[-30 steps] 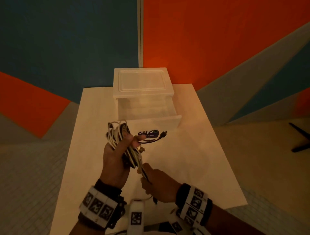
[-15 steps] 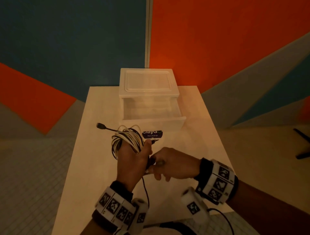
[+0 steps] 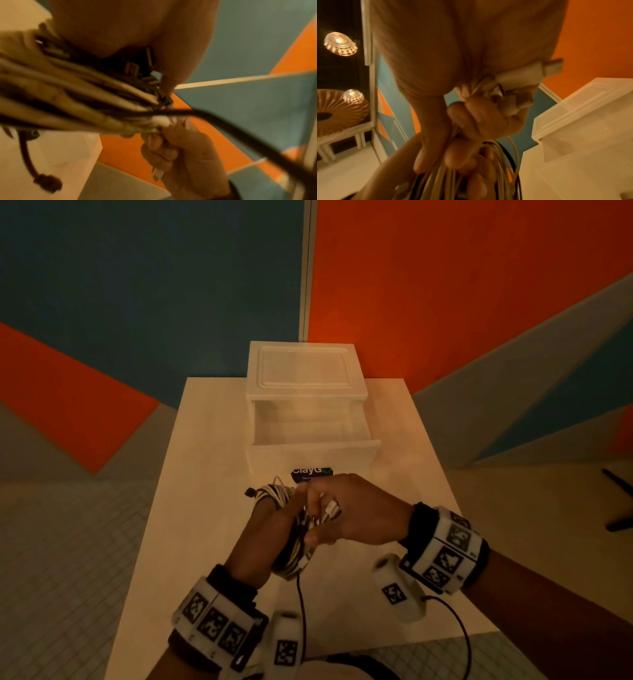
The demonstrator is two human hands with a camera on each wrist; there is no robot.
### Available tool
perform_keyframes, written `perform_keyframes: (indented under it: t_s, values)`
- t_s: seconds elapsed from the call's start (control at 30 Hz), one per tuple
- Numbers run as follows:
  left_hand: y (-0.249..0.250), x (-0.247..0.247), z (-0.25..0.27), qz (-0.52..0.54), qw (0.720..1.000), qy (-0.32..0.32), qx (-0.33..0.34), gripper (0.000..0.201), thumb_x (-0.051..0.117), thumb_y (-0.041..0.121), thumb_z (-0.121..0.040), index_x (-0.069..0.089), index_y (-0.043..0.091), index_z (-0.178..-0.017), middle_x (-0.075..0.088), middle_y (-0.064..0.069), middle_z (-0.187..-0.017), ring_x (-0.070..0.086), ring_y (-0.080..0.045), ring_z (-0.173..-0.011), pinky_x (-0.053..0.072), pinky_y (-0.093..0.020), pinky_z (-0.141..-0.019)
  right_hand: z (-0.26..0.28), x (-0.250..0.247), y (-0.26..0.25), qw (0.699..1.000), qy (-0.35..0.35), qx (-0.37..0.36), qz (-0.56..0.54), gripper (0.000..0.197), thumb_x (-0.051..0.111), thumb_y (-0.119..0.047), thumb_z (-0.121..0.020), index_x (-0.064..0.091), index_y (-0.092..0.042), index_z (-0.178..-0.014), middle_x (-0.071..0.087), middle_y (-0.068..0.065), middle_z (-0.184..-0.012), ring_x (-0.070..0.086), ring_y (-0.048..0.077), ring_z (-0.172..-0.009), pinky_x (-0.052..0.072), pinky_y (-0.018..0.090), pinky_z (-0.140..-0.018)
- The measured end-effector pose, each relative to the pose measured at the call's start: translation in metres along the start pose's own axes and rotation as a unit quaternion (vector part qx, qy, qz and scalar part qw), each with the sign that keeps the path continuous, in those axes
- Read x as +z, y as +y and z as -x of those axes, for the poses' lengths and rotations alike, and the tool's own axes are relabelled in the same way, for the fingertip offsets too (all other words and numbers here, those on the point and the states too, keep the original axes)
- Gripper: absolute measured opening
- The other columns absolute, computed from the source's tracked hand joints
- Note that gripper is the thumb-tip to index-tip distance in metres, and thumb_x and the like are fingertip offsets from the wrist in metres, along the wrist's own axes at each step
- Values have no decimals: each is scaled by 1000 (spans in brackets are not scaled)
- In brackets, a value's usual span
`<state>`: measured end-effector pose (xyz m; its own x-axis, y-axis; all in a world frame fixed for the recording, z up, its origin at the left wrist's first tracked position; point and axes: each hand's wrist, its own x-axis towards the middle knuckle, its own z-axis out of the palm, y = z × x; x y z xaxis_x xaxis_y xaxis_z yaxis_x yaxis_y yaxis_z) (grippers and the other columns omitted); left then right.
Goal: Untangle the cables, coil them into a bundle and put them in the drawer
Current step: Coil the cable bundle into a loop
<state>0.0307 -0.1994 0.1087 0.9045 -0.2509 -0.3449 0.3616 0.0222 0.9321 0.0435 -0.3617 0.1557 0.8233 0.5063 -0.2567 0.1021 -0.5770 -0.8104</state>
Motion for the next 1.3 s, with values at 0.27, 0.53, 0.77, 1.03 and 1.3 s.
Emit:
perform_keyframes:
  t_s: [0.27,0.53,0.77,1.03,1.3]
  values:
    - [1,-11,13,27,972,-231,32,30,78,14,-69,69,3,-95,69,-10,-83,65,-23,-82,50,-34,-76,-4,-8,-2,999,-26,13,-40,33,88,-17,-67,60,-13,-86,65,3,-84,60,22,-57,50,34,-51]
    - [-2,-22,18,29,957,-287,-10,24,73,-14,-65,65,4,-79,62,-5,-68,61,-21,-70,40,-65,-95,4,6,-1,994,-18,-79,80,70,78,-40,-76,41,-29,-135,46,-7,-112,51,3,-101,45,20,-84]
    - [-9,-15,24,16,944,-314,-105,40,69,-12,-60,68,-5,-99,68,-20,-88,65,-34,-87,50,-50,-90,1,-4,0,936,-292,-84,176,89,69,-27,-88,9,-26,-154,36,7,-141,33,22,-132,31,43,-113]
    - [4,-16,23,36,938,-331,-99,36,83,21,-67,71,4,-96,71,-11,-91,66,-23,-86,49,-35,-81,6,1,-2,898,-231,-51,370,56,57,-22,-94,30,-16,-144,43,11,-123,44,18,-68,42,36,-65]
    - [12,-37,13,3,963,-263,-56,87,64,69,-72,63,-8,-115,62,-32,-118,59,-43,-111,43,-50,-100,-2,1,6,944,-116,-85,295,27,61,-13,-89,46,-6,-111,50,10,-106,46,20,-76,37,32,-63]
